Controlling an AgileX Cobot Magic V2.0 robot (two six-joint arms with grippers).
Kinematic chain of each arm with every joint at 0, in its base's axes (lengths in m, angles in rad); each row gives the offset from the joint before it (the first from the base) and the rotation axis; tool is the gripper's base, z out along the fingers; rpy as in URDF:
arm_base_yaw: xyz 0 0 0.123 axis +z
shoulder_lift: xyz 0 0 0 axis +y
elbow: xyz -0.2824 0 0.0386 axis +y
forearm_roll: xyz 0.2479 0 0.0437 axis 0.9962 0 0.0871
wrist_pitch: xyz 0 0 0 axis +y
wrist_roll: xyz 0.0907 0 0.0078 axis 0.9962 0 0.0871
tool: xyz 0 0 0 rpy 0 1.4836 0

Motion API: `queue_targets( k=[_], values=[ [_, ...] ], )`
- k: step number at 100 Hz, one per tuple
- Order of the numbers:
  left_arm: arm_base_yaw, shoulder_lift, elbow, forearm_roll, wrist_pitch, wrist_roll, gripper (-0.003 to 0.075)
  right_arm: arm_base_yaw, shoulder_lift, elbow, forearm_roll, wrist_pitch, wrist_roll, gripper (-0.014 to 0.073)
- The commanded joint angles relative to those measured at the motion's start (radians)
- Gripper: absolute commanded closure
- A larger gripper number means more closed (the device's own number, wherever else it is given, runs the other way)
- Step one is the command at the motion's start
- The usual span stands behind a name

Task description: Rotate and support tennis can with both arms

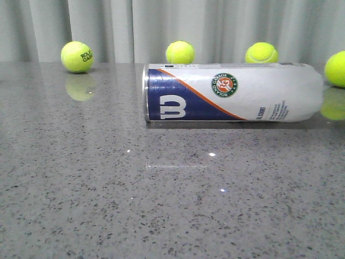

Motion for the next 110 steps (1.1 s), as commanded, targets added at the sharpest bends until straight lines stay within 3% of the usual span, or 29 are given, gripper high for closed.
queue_targets(
  k=[1,18,30,75,110],
  values=[
    [0.0,-0.033,0.044,-0.003,-0.078,-0.008,0.0738,-0.006,-0.042,-0.036,0.026,-0.046,0.184,0.0661],
    [0.0,-0.033,0.044,-0.003,-0.09,-0.008,0.0738,-0.006,-0.068,-0.033,0.026,-0.06,0.194,0.0661],
    [0.0,-0.033,0.044,-0.003,-0.086,-0.008,0.0738,-0.006,-0.136,0.016,0.026,-0.153,0.194,0.0661],
    [0.0,-0.033,0.044,-0.003,-0.087,-0.008,0.0738,-0.006,-0.601,0.487,0.026,-0.551,0.178,0.0663],
    [0.0,-0.033,0.044,-0.013,-0.089,-0.008,0.0739,-0.006,-0.999,0.792,0.026,-0.649,0.178,0.0663]
  ],
)
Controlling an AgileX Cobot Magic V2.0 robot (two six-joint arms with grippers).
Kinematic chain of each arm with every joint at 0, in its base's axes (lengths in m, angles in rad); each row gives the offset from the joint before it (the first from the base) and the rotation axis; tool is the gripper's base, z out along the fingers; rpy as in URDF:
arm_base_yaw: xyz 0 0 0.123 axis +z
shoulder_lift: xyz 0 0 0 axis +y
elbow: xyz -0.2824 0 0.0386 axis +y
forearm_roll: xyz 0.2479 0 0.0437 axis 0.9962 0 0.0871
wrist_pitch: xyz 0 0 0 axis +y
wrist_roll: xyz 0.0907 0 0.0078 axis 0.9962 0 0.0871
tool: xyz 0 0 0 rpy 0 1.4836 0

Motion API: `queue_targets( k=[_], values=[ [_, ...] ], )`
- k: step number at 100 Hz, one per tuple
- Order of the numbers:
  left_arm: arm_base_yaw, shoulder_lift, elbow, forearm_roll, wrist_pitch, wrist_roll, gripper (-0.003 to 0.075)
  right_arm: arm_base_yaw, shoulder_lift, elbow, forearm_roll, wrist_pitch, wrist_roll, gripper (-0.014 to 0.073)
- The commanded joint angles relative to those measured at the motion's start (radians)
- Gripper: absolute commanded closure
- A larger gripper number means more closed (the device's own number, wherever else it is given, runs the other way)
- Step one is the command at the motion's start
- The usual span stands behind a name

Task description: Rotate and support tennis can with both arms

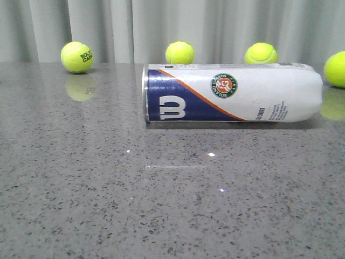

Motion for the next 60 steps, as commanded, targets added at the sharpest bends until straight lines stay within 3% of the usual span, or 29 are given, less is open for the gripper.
queue_targets(
  k=[1,18,39,48,60],
  values=[
    [0.0,-0.033,0.044,-0.011,-0.087,-0.008,0.0738,-0.004,-0.071,0.025,0.015,-0.09,-0.01,0.0663],
    [0.0,-0.033,0.044,-0.011,-0.111,-0.008,0.0738,-0.004,-0.189,0.102,0.015,-0.09,-0.01,0.0663],
    [0.0,-0.033,0.026,-0.011,-0.296,-0.008,0.0738,-0.004,-0.214,0.116,0.015,-0.071,-0.01,0.0663],
    [0.0,-0.023,-0.024,-0.011,-0.224,-0.008,0.0738,-0.004,-0.214,0.116,0.015,-0.071,-0.01,0.0663],
    [0.0,0.035,-0.13,-0.011,-0.035,-0.008,0.0739,-0.004,-0.214,0.116,0.015,-0.071,-0.01,0.0663]
  ],
)
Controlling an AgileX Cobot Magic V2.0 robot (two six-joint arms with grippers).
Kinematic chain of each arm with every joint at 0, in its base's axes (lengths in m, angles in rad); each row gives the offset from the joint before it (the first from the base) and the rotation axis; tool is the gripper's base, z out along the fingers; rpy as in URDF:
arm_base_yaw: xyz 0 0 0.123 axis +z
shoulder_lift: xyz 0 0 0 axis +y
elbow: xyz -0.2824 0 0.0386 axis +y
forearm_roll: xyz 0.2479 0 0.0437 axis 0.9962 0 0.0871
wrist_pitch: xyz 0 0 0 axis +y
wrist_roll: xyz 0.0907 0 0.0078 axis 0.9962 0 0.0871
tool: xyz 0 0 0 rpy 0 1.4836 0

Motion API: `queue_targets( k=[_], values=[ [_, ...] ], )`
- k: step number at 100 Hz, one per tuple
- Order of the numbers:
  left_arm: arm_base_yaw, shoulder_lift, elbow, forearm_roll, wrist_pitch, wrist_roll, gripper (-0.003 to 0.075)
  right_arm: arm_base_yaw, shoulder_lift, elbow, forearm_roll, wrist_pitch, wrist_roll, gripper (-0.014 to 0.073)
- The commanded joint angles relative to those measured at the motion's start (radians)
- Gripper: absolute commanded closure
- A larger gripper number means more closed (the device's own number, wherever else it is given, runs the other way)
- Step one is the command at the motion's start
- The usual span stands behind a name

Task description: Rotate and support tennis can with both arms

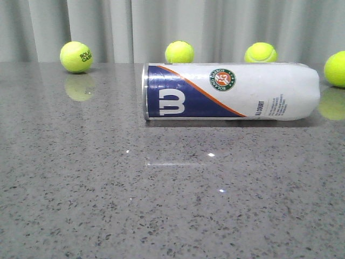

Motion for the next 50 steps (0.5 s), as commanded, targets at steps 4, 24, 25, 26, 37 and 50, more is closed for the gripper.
queue_targets(
  k=[4,24,25,26,37,50],
  values=[
    [0.0,0.057,-0.126,-0.009,0.091,-0.008,0.0739,-0.004,0.009,-0.025,0.013,-0.069,-0.01,0.0663],
    [0.0,0.217,-0.308,-0.015,0.351,-0.008,0.0739,-0.004,0.009,-0.025,0.013,-0.069,-0.01,0.0663],
    [0.0,0.224,-0.32,-0.018,0.37,-0.008,0.0739,-0.004,0.009,-0.025,0.013,-0.069,-0.01,0.0663],
    [0.0,0.236,-0.326,-0.023,0.379,-0.008,0.0739,-0.004,0.009,-0.025,0.013,-0.069,-0.01,0.0663],
    [0.0,0.326,-0.401,-0.063,0.493,-0.008,0.0738,-0.004,0.009,-0.025,0.013,-0.069,-0.01,0.0663],
    [0.0,0.438,-0.472,-0.078,0.596,-0.008,0.0674,-0.004,0.009,-0.025,0.013,-0.069,-0.01,0.0663]
  ],
)
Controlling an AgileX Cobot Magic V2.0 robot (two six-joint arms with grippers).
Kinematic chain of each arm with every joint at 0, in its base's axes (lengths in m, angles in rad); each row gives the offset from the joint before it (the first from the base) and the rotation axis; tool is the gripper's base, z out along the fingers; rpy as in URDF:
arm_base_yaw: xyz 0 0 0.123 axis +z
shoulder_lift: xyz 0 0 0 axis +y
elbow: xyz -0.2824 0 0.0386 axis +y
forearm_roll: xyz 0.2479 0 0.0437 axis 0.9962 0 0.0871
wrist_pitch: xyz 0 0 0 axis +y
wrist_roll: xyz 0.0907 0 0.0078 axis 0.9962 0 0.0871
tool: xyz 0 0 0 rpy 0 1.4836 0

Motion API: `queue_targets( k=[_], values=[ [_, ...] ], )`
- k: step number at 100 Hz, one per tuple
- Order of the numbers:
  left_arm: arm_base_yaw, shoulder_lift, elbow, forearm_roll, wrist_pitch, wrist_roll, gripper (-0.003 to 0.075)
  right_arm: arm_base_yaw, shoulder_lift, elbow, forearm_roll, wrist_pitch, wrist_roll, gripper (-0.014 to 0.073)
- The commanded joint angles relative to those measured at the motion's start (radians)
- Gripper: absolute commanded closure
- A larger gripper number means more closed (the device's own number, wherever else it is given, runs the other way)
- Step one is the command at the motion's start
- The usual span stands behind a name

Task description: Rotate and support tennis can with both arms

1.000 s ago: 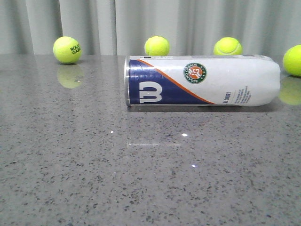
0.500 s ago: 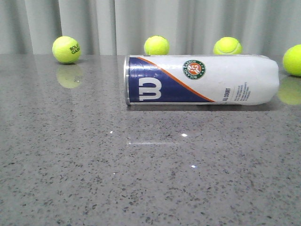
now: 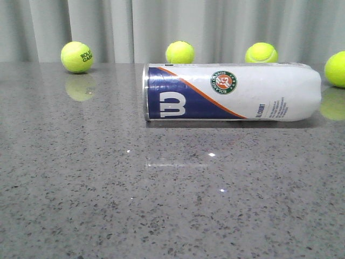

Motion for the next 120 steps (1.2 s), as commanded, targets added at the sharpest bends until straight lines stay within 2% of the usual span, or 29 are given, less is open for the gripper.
queue_targets(
  k=[1,9,14,21,28,51,84,95,105,120],
  values=[
    [0.0,0.082,-0.073,-0.026,0.008,-0.008,0.0664,-0.004,0.009,-0.025,0.013,-0.069,-0.01,0.0663],
    [0.0,0.14,-0.106,-0.044,0.04,-0.008,0.0517,-0.004,0.009,-0.025,0.013,-0.069,-0.01,0.0663],
    [0.0,0.173,-0.123,-0.061,0.041,-0.008,0.0382,-0.004,0.009,-0.025,0.013,-0.069,-0.01,0.0663],
    [0.0,0.216,-0.144,-0.087,0.035,-0.008,0.0234,-0.004,0.009,-0.025,0.013,-0.069,-0.01,0.0663],
    [0.0,0.262,-0.161,-0.116,0.031,-0.008,0.0168,-0.004,0.009,-0.025,0.013,-0.069,-0.01,0.0663],
    [0.0,0.454,-0.234,-0.391,0.032,0.037,0.0193,-0.004,0.009,-0.025,0.013,-0.069,-0.01,0.0663],
    [0.0,0.781,-0.315,-1.131,0.146,0.554,0.0193,-0.004,0.009,-0.025,0.013,-0.069,-0.01,0.0663],
    [-0.002,0.903,-0.341,-1.34,0.212,0.669,0.0193,-0.004,0.009,-0.025,0.013,-0.069,-0.01,0.0663],
    [-0.026,1.007,-0.385,-1.437,0.269,0.736,0.0193,-0.004,0.009,-0.025,0.013,-0.069,-0.01,0.0663],
    [-0.096,1.153,-0.469,-1.471,0.291,0.739,0.0193,-0.004,0.009,-0.025,0.013,-0.069,-0.01,0.0663]
  ],
)
